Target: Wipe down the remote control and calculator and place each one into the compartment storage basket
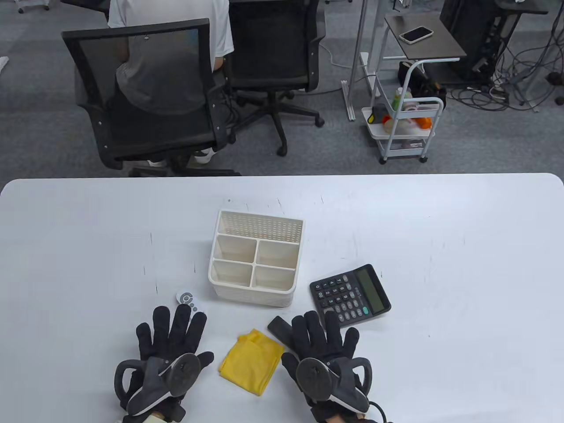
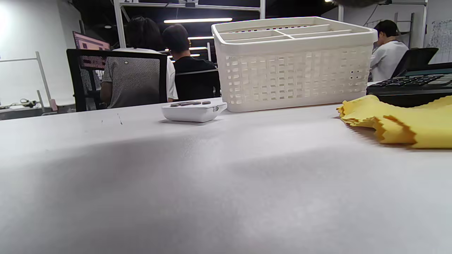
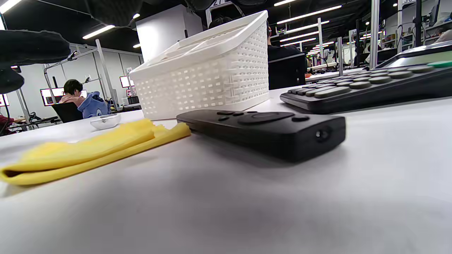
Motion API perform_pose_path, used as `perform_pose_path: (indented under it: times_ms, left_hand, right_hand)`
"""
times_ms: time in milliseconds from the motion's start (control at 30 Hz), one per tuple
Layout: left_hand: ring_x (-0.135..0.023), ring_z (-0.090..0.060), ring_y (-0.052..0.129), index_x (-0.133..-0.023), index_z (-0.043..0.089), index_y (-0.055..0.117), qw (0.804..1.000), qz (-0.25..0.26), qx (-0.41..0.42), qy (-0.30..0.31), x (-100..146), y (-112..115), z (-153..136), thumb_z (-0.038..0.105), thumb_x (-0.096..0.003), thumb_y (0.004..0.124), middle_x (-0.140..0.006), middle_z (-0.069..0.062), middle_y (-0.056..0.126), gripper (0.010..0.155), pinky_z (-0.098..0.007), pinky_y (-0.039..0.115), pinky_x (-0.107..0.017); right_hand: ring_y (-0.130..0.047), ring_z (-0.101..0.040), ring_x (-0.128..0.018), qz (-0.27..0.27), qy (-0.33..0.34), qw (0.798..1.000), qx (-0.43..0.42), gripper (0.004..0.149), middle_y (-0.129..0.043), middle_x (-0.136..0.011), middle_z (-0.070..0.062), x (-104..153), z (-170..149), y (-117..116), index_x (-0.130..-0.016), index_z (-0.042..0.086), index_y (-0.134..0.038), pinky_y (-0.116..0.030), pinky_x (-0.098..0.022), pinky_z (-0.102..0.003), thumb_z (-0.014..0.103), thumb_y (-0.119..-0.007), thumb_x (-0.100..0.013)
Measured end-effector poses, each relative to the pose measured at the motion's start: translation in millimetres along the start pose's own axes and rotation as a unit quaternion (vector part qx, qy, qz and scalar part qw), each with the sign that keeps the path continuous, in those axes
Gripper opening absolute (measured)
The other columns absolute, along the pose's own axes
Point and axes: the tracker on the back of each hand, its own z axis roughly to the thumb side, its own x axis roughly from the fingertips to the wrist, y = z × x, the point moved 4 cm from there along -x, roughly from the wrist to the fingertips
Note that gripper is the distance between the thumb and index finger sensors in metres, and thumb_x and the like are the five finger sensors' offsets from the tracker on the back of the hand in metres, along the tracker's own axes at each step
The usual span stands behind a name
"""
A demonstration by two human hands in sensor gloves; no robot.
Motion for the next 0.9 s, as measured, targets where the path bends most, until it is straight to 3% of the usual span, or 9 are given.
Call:
perform_pose_path:
  times_ms: [900]
  left_hand:
    - [-0.110,-0.048,0.016,-0.112,0.037,0.022,1.000,-0.012,0.002,0.001,-0.3,0.8,0.6,0.063,-0.0509,0.058,-0.122,-0.003,0.020,0.075,-0.073,0.032,-0.072]
  right_hand:
    - [-0.016,-0.061,-0.102,0.018,0.030,0.999,-0.030,0.074,-0.029,-0.119,-0.026,-2.4,10.4,-3.9,-0.116,0.005,-0.034,-0.017,-0.055,-0.085,0.048,-0.060,-0.061]
